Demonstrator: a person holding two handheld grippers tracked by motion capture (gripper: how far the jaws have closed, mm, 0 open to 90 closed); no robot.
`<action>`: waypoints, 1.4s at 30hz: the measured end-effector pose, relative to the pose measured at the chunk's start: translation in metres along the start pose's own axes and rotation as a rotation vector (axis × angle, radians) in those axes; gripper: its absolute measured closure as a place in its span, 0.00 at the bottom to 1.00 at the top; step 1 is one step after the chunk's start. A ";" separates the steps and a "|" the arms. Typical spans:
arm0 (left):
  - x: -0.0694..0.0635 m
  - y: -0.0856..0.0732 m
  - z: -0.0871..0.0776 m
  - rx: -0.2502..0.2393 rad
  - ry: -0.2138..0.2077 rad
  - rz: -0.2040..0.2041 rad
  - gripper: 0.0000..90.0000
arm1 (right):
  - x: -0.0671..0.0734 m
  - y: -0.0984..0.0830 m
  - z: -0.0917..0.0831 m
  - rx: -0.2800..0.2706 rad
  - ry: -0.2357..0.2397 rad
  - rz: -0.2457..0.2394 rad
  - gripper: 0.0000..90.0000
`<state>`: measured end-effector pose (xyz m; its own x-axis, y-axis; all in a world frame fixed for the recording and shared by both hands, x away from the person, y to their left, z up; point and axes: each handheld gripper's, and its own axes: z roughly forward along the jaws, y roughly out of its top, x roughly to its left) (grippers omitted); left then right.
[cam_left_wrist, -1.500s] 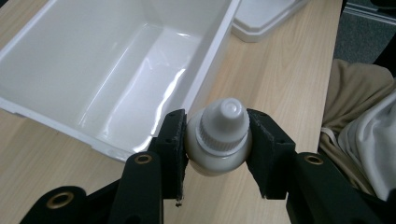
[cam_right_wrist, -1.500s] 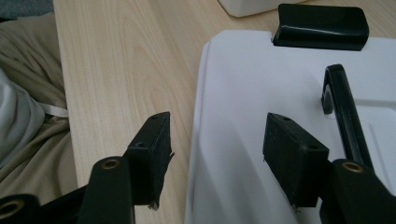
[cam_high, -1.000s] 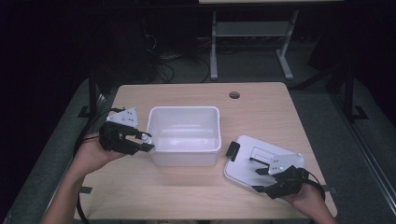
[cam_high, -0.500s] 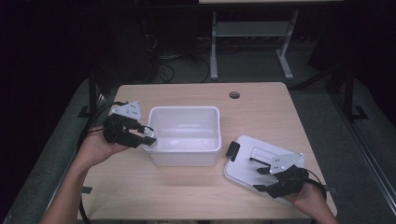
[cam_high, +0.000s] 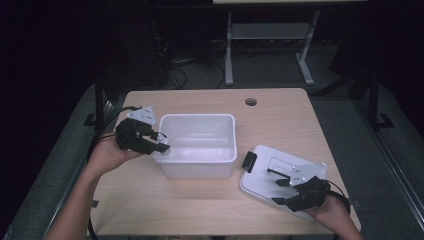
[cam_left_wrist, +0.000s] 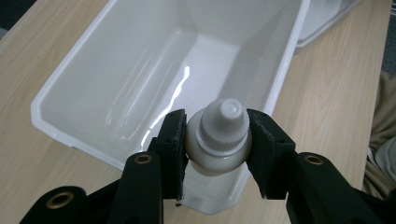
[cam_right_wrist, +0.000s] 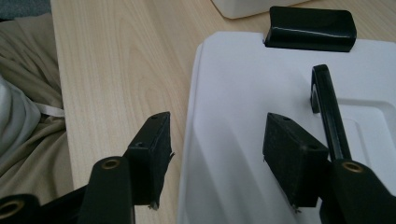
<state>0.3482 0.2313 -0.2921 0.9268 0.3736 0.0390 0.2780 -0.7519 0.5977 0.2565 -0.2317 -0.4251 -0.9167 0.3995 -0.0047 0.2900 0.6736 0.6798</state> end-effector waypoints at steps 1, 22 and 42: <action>0.000 0.000 0.001 0.003 0.001 -0.003 0.66 | 0.000 0.000 0.000 -0.001 -0.001 -0.001 0.46; 0.005 -0.006 0.022 0.038 -0.003 -0.023 0.66 | -0.002 -0.001 -0.001 0.001 0.001 0.005 0.46; 0.007 -0.022 0.034 0.030 -0.001 -0.070 0.66 | -0.003 -0.001 -0.002 0.002 0.001 0.000 0.46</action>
<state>0.3573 0.2320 -0.3316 0.9051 0.4253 -0.0027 0.3493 -0.7398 0.5751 0.2580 -0.2346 -0.4243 -0.9169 0.3991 -0.0040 0.2909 0.6750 0.6781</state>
